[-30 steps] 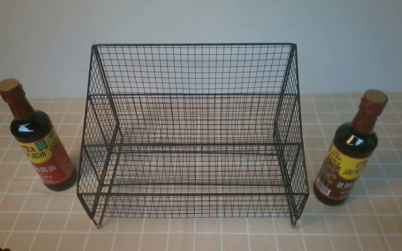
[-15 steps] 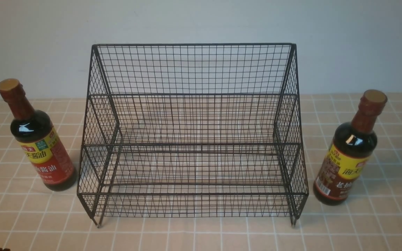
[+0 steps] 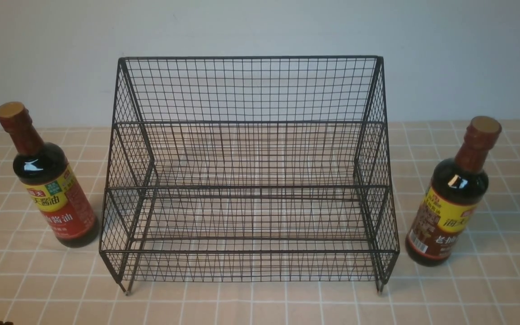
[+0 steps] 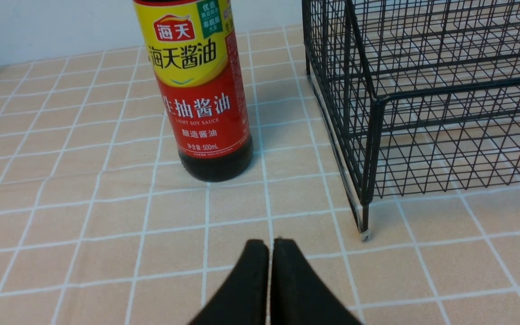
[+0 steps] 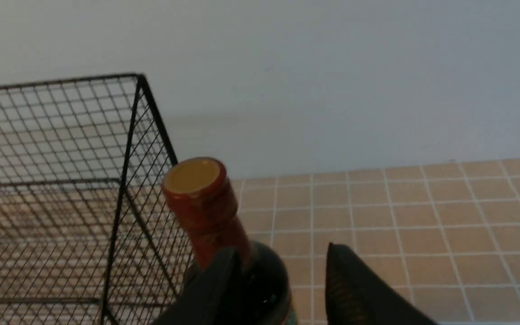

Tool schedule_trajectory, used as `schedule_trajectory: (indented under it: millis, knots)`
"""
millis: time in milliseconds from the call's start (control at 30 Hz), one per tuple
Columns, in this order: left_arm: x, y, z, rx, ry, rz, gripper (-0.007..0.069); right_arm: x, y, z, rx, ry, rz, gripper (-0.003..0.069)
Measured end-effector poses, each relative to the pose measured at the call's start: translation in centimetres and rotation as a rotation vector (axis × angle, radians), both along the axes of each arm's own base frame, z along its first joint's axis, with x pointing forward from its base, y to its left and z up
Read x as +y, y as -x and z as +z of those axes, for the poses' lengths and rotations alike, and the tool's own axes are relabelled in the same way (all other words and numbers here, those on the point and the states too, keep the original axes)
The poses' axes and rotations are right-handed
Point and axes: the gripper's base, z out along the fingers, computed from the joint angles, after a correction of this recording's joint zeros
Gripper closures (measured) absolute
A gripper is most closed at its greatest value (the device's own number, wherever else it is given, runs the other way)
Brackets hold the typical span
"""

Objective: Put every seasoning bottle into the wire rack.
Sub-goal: Use the right arm to grab the condiment bottle closest to it

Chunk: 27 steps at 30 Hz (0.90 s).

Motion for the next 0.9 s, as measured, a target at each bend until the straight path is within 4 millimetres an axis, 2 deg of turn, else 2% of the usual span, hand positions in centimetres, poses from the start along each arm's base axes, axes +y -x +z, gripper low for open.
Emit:
schedule_trajectory:
  millis: [33,100,167,333,467,733,900]
  knots:
    - [0.0,0.0,0.0,0.000,0.000,0.000,0.0631,0.5,-0.5,-0.3,0.011,0.012,0.029,0.0336]
    - [0.0,0.0,0.0,0.000,0.000,0.000,0.0631,0.8,-0.8,-0.4,0.003,0.019,0.044,0.0307]
    - [0.0,0.0,0.0,0.000,0.000,0.000,0.0631,1.3,-2.0,-0.7,-0.012,0.029,0.049,0.0236]
    - [0.0,0.0,0.0,0.000,0.000,0.000,0.0631,1.6,-4.2,-2.2,0.027,0.047,0.030,0.0137]
    - [0.0,0.0,0.0,0.000,0.000,0.000,0.0631,2.0,-5.2,-3.1,0.046,0.067,0.036,0.0111]
    - [0.0,0.0,0.0,0.000,0.000,0.000,0.0631,2.6,-6.6,-3.5,-0.029,0.117,0.044,0.0106]
    - [0.0,0.0,0.0,0.000,0.000,0.000,0.0631,2.7,-7.6,-4.5,-0.014,0.132,0.035,0.0106]
